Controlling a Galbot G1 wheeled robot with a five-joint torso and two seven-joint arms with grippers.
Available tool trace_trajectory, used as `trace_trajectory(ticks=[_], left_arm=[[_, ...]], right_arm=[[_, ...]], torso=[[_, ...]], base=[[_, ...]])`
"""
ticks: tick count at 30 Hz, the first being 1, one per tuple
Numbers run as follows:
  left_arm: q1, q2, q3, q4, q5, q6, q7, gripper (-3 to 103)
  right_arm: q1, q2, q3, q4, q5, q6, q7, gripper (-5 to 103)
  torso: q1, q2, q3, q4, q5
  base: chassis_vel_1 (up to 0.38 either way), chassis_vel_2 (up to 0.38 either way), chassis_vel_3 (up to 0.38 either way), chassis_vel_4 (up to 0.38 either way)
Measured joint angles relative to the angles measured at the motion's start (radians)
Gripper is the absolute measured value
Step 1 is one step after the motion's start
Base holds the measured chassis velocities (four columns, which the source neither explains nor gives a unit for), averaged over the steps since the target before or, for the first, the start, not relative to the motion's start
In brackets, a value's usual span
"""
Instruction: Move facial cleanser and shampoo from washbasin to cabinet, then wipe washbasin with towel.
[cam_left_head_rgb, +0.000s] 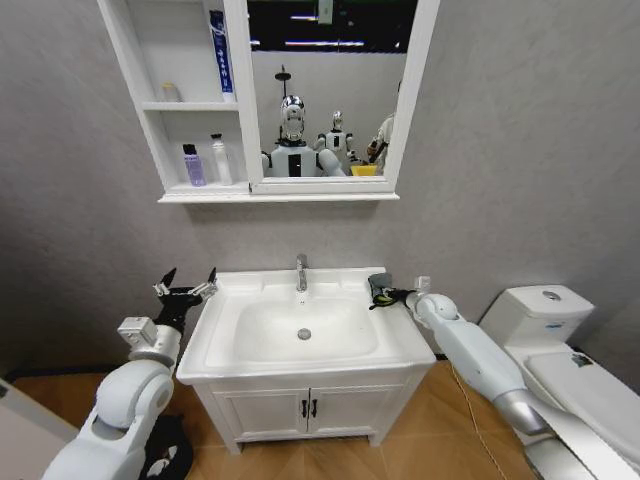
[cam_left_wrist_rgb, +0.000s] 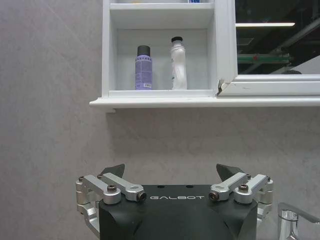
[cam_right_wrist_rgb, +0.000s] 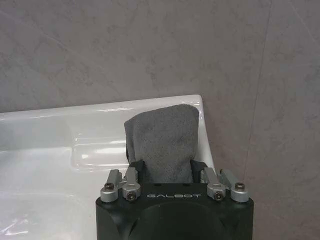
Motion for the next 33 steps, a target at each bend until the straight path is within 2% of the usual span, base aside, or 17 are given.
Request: trace_trajectory(ticks=[1, 2, 4, 5, 8, 9, 11, 13, 22, 24, 33], left_arm=[[0.000, 0.001, -0.002, -0.001, 0.000, 0.000, 0.000, 100], [0.000, 0.001, -0.002, -0.001, 0.000, 0.000, 0.000, 100], [0.000, 0.002, -0.003, -0.003, -0.002, 0.000, 0.000, 100], [0.000, 0.002, -0.003, -0.003, -0.002, 0.000, 0.000, 100], [-0.003, 0.002, -0.003, -0.002, -0.004, 0.000, 0.000, 100], [-0.003, 0.002, -0.003, -0.002, -0.004, 0.000, 0.000, 100], [-0.005, 0.001, 0.000, 0.001, -0.004, 0.000, 0.002, 100], [-0.005, -0.001, 0.003, 0.003, -0.003, 0.000, 0.005, 100], [-0.012, 0.000, 0.007, 0.009, -0.002, 0.000, 0.014, 100], [-0.010, 0.000, 0.006, 0.009, -0.002, -0.001, 0.015, 100], [-0.003, -0.007, 0.009, 0.005, 0.004, -0.003, 0.021, 100]], right_arm=[[0.002, 0.001, -0.003, 0.001, 0.000, 0.000, 0.002, 56], [0.002, 0.001, -0.003, 0.001, 0.000, 0.000, 0.002, 56], [0.004, 0.001, -0.007, 0.011, 0.002, -0.008, 0.027, 67], [0.004, 0.001, -0.007, 0.011, 0.002, -0.008, 0.027, 67], [-0.002, -0.013, -0.008, 0.040, 0.008, -0.014, 0.053, 83], [-0.002, -0.013, -0.008, 0.040, 0.008, -0.014, 0.053, 83], [-0.010, -0.024, -0.005, 0.063, 0.019, -0.016, 0.063, 94], [-0.015, -0.030, -0.002, 0.075, 0.026, -0.017, 0.065, 97], [-0.023, -0.038, 0.007, 0.068, 0.002, -0.010, 0.074, 100], [-0.014, -0.029, 0.006, 0.037, -0.038, 0.030, 0.076, 100], [0.007, -0.018, -0.014, 0.015, -0.082, 0.108, 0.071, 100]], torso=[[0.000, 0.000, 0.000, 0.0000, 0.0000], [0.000, 0.000, 0.000, 0.0000, 0.0000], [0.000, 0.000, 0.000, 0.0000, 0.0000], [0.000, 0.000, 0.000, 0.0000, 0.0000], [0.000, 0.000, 0.000, 0.0000, -0.0001], [0.000, 0.000, 0.000, 0.0000, -0.0001], [0.000, 0.000, 0.000, -0.0001, 0.0000], [0.000, 0.000, 0.000, 0.0000, -0.0001], [0.000, 0.000, 0.000, 0.0000, 0.0000], [0.000, 0.000, 0.000, -0.0002, 0.0000], [0.000, 0.000, 0.000, 0.0000, 0.0001]], base=[[0.000, 0.000, 0.000, 0.000], [0.000, 0.000, 0.000, 0.000], [0.000, 0.000, 0.000, 0.000], [0.000, 0.000, 0.000, 0.000], [0.000, 0.000, 0.000, 0.000], [0.000, 0.000, 0.000, 0.000], [0.000, 0.000, 0.000, 0.000], [0.000, 0.000, 0.000, 0.000], [0.000, 0.000, 0.000, 0.000], [0.000, 0.000, 0.000, 0.000], [0.000, 0.000, 0.000, 0.000]])
